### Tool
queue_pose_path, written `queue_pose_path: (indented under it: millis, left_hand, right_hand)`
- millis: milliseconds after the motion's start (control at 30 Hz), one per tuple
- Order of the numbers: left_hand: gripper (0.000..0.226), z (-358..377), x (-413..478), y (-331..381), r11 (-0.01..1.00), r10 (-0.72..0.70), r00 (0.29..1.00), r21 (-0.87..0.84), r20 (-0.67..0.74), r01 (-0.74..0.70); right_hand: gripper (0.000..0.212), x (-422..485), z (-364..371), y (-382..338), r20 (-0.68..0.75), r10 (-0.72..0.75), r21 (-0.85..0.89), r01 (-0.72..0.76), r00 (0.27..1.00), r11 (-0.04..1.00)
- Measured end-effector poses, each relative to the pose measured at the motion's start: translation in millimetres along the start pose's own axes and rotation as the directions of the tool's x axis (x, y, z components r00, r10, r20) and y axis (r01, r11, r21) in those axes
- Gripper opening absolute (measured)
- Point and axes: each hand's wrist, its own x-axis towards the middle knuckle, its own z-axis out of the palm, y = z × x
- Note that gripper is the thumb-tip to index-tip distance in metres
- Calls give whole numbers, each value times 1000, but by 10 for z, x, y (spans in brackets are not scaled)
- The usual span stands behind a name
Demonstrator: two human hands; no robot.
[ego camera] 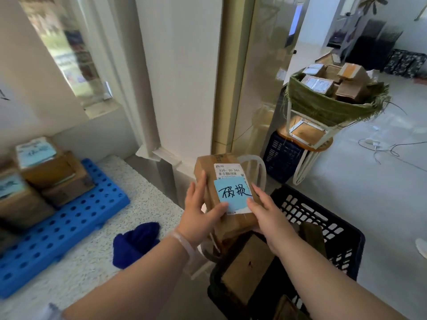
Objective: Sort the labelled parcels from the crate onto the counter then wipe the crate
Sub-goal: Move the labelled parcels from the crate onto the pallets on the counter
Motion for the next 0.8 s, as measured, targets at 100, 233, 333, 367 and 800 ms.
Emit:
queue_pose_path:
  millis: [100, 233, 333, 367, 800]
  left_hand:
    - [101, -247, -210, -83, 983, 44, 999, 180, -30, -38]
    - [92, -778, -352, -127, 977, 37, 994, 213, -100, -15]
    - [94, -1216, -450, -186, 980, -5, 989, 195, -146, 33]
    - [95, -1354, -491, -209, 978, -10, 987, 205, -161, 44]
    - [109, -2816, -1080, -794, 974, -145, 862, 84, -486, 211]
  right_hand:
    - [47, -3, 396, -24, 83, -50, -59, 55, 995, 997]
    - [54, -50, 925, -119, 230, -101, -216, 152, 968, 964]
    - [58, -18, 1375, -147, 346, -142, -270, 244, 927, 932]
    - [58, -11, 1526, -157, 381, -149, -295, 273, 912, 916]
    - [58, 2, 3370, -16, 635, -18, -409, 356, 772, 840]
